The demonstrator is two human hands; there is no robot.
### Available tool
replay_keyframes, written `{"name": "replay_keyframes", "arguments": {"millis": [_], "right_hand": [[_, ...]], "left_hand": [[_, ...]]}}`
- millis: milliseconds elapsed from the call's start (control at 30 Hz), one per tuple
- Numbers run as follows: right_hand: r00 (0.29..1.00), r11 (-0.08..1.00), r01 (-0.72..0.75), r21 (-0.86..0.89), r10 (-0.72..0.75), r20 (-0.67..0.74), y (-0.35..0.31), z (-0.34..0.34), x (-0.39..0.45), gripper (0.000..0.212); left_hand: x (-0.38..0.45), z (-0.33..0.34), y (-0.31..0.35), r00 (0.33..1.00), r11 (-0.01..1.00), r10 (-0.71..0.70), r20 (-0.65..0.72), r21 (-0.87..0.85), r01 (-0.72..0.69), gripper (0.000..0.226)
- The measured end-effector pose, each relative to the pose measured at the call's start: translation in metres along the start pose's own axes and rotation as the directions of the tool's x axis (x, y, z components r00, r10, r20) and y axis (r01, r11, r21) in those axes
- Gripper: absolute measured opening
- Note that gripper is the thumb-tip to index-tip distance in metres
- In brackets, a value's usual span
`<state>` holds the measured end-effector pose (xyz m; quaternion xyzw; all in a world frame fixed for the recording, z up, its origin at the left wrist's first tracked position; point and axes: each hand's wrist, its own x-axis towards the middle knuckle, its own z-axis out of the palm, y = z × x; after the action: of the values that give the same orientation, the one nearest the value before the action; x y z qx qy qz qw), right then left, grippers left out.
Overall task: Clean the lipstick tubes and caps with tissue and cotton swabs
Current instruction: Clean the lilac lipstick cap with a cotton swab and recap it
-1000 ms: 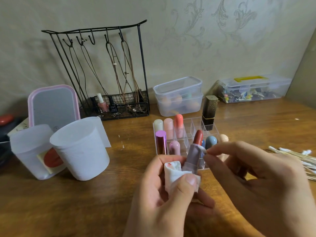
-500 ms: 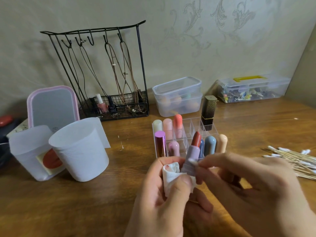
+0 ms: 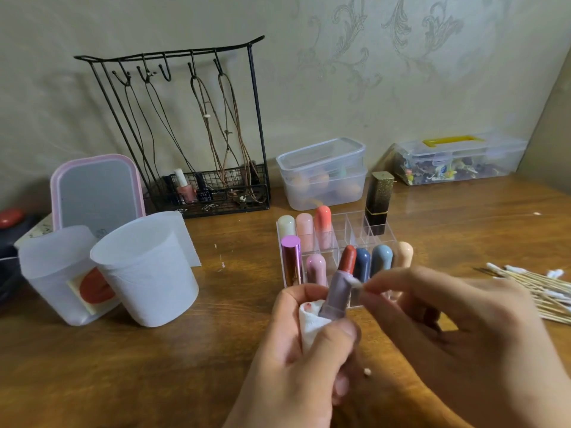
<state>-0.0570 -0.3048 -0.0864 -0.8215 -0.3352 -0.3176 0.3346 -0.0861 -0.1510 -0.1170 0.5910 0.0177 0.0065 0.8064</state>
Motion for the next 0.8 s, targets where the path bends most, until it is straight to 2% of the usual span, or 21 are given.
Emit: {"name": "replay_keyframes", "arguments": {"millis": [67, 167, 267, 400, 533, 600, 800], "right_hand": [[0.999, 0.999, -0.029, 0.022, 0.029, -0.032, 0.007, 0.003, -0.001, 0.013], [0.997, 1.0, 0.017, -0.002, -0.017, -0.07, 0.01, 0.004, -0.001, 0.012], [0.999, 0.999, 0.038, 0.025, -0.037, -0.03, 0.008, 0.002, -0.001, 0.01], [0.998, 1.0, 0.022, 0.01, -0.022, -0.057, 0.01, 0.003, 0.0, 0.013], [0.996, 0.997, 0.08, -0.009, -0.08, -0.04, 0.007, 0.003, 0.0, 0.011], [0.997, 0.999, 0.05, -0.004, -0.05, -0.05, 0.008, 0.003, 0.0, 0.01], [0.995, 0.996, 0.09, -0.023, -0.091, -0.041, 0.009, 0.003, -0.002, 0.007]], "left_hand": [[-0.003, -0.001, 0.003, 0.999, 0.999, -0.012, 0.042, -0.03, 0.013, 0.044], [-0.003, 0.001, 0.002, 0.999, 0.998, -0.025, 0.022, -0.054, 0.026, 0.044], [-0.001, 0.003, 0.006, 0.999, 0.992, -0.004, 0.047, -0.123, 0.009, 0.039], [-0.003, 0.0, 0.007, 0.994, 0.992, -0.046, 0.097, -0.11, 0.056, 0.039], [0.003, 0.003, 0.002, 1.0, 0.991, -0.005, 0.025, -0.137, 0.008, 0.036], [0.002, 0.005, 0.002, 1.0, 0.989, 0.008, 0.023, -0.151, -0.005, 0.033], [0.009, 0.003, 0.001, 0.999, 0.99, -0.039, 0.004, -0.136, 0.039, 0.022]]}}
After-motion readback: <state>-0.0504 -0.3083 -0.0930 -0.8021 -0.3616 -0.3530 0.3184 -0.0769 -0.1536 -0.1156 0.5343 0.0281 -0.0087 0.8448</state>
